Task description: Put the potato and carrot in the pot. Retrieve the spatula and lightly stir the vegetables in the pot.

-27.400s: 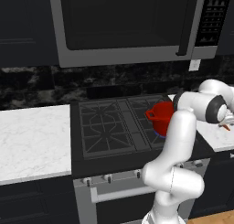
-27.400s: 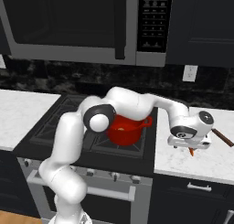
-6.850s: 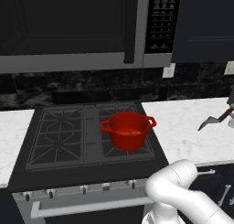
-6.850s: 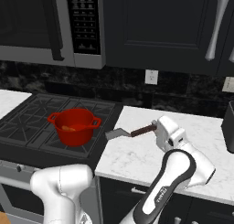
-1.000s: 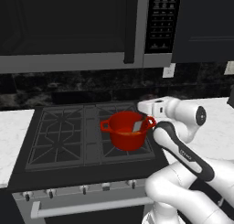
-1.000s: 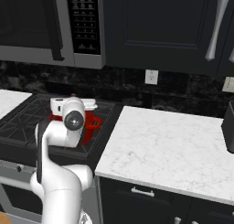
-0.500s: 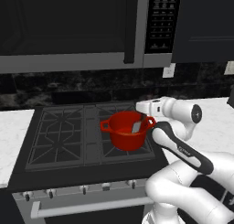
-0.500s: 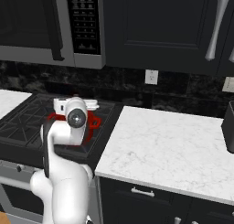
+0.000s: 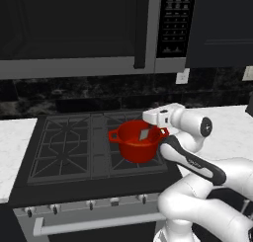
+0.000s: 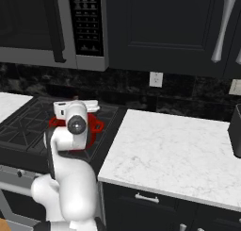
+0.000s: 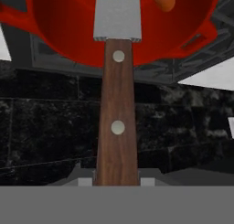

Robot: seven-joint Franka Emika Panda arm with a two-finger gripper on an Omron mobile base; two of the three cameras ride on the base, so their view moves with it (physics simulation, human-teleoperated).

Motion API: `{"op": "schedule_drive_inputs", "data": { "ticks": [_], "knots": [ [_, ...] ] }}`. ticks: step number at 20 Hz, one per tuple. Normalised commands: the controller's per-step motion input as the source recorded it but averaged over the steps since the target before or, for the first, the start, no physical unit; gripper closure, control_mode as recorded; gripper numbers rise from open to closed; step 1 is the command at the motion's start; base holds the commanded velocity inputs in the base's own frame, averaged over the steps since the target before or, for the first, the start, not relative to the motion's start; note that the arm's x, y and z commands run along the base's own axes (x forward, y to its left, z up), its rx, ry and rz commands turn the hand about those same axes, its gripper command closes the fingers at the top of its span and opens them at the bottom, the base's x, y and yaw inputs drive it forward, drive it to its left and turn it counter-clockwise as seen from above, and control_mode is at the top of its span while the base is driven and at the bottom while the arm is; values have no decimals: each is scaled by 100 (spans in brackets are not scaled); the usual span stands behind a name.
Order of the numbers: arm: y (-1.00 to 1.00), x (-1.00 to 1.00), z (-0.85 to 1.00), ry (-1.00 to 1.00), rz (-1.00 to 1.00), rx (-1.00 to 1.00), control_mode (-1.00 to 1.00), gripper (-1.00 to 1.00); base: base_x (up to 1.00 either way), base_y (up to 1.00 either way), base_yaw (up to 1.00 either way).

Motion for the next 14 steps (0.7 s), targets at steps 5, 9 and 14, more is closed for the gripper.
{"op": "schedule_drive_inputs", "data": {
  "ticks": [5, 9, 14],
  "knots": [
    [6, -12, 0, 17, -7, 0, -100, 100, 0, 0, 0],
    [8, -6, -1, 22, -6, 0, -100, 100, 0, 0, 0],
    [5, 0, -2, 16, -3, 0, -100, 100, 0, 0, 0]
  ]
}}
